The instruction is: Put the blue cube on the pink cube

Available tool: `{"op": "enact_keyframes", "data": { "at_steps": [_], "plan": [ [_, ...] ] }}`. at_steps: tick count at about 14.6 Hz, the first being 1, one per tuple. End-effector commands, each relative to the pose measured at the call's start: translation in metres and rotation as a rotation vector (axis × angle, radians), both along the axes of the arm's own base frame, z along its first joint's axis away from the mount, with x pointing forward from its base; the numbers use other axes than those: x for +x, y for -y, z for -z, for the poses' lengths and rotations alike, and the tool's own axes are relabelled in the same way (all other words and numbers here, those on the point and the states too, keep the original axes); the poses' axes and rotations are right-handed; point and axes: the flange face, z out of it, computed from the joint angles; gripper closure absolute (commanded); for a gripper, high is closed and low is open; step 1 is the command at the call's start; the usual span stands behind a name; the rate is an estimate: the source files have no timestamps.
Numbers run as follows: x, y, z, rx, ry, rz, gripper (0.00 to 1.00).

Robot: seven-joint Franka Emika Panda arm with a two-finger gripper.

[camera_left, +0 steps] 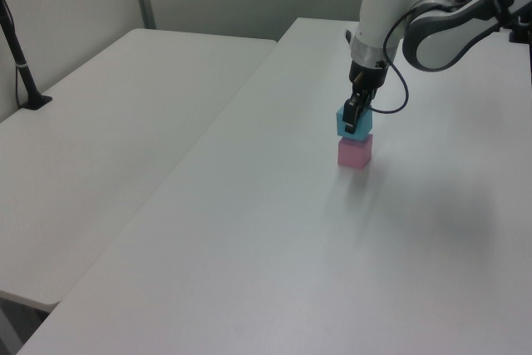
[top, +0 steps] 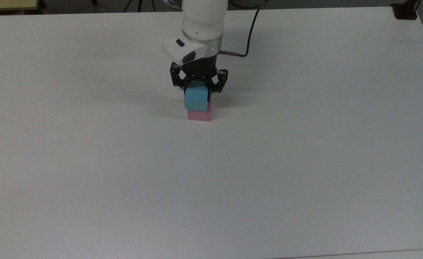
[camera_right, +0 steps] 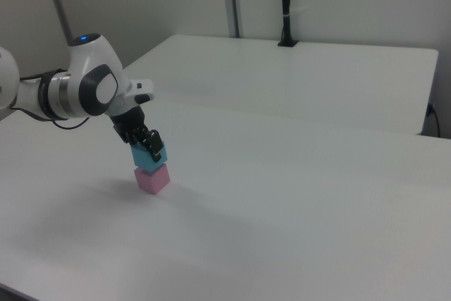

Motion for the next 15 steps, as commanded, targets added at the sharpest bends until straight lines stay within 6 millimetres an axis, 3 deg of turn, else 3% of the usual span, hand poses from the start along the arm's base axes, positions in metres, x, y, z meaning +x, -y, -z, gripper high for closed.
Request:
{"op": "enact_keyframes", "data": {
  "at_steps": [1, 5, 10, 15],
  "plan": [
    [-0.009, -0.002, -0.002, -0.009, -0.026, 0.015, 0.00],
    [-0.006, -0.001, -0.018, -0.014, -0.025, 0.024, 0.00],
    [0.000, 0.007, -0.089, -0.050, -0.071, 0.021, 0.00],
    [0.000, 0.048, -0.148, 0.049, -0.181, -0.031, 0.00]
  ]
}}
